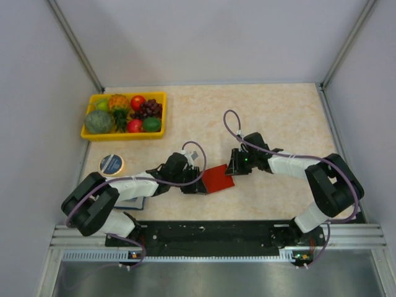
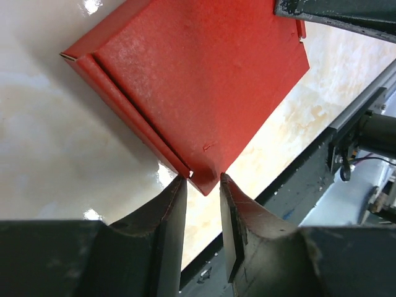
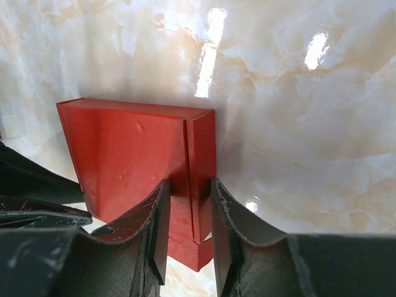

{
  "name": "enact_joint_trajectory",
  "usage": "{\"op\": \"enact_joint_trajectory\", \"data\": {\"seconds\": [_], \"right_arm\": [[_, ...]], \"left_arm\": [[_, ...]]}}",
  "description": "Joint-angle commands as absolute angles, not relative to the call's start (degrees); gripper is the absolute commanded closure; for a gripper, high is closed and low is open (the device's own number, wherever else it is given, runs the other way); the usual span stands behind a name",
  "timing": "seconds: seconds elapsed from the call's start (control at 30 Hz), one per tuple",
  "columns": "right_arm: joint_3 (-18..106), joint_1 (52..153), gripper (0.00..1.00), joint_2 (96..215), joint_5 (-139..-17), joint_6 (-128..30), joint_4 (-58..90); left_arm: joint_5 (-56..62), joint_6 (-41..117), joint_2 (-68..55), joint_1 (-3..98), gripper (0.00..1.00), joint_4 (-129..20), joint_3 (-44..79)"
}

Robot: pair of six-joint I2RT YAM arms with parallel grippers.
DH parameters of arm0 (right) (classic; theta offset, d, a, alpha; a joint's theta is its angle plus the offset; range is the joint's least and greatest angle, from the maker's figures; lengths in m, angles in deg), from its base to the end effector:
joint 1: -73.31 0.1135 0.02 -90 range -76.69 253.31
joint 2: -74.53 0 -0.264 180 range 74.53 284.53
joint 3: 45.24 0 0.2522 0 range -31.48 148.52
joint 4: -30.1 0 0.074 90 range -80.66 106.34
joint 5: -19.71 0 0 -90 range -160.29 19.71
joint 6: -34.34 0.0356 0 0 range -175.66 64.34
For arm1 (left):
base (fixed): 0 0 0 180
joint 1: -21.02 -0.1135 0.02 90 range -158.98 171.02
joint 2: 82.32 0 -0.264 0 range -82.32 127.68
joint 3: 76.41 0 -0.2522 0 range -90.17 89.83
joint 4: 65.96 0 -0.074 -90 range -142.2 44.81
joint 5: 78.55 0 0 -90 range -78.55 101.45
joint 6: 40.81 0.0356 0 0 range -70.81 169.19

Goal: Fold the paper box

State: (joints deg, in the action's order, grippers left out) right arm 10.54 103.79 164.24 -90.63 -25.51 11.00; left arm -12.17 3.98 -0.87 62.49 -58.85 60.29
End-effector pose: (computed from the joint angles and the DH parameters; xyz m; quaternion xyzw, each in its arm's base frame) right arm 0.2458 0.1590 0.1509 -0.0587 0.9333 0.3021 0.1849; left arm 0.1810 -0.1790 0.1430 0.0483 0.9072 -0.3933 0.1410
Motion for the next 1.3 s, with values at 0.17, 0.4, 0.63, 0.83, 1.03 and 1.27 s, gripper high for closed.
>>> {"op": "enact_joint_trajectory", "data": {"seconds": [0.17, 0.4, 0.63, 0.83, 1.03, 1.27], "right_arm": [[10.5, 104.5, 0.71, 166.9, -88.1, -26.8, 8.8], [9.6, 104.8, 0.71, 166.1, -87.1, -28.8, 10.4], [9.4, 104.8, 0.71, 166.6, -87.9, -28.8, 11.2], [9.5, 104.9, 0.71, 166.5, -87.3, -29.0, 10.5], [9.1, 104.9, 0.71, 166.3, -87.5, -28.9, 11.0], [9.2, 105.1, 0.71, 166.4, -87.6, -28.7, 11.1]], "left_arm": [[-5.2, 11.2, -4.0, 63.5, 0.68, -54.5, 57.7], [-3.6, 12.5, -3.1, 64.4, 0.8, -56.3, 58.2], [-2.7, 12.6, -2.9, 65.1, 0.81, -58.5, 59.2], [-1.2, 13.8, -4.0, 65.2, 0.77, -53.2, 57.1], [3.1, 16.8, -3.7, 66.2, 0.79, -49.6, 55.5], [-1.4, 15.4, -3.1, 66.6, 0.83, -58.9, 58.7]]}}
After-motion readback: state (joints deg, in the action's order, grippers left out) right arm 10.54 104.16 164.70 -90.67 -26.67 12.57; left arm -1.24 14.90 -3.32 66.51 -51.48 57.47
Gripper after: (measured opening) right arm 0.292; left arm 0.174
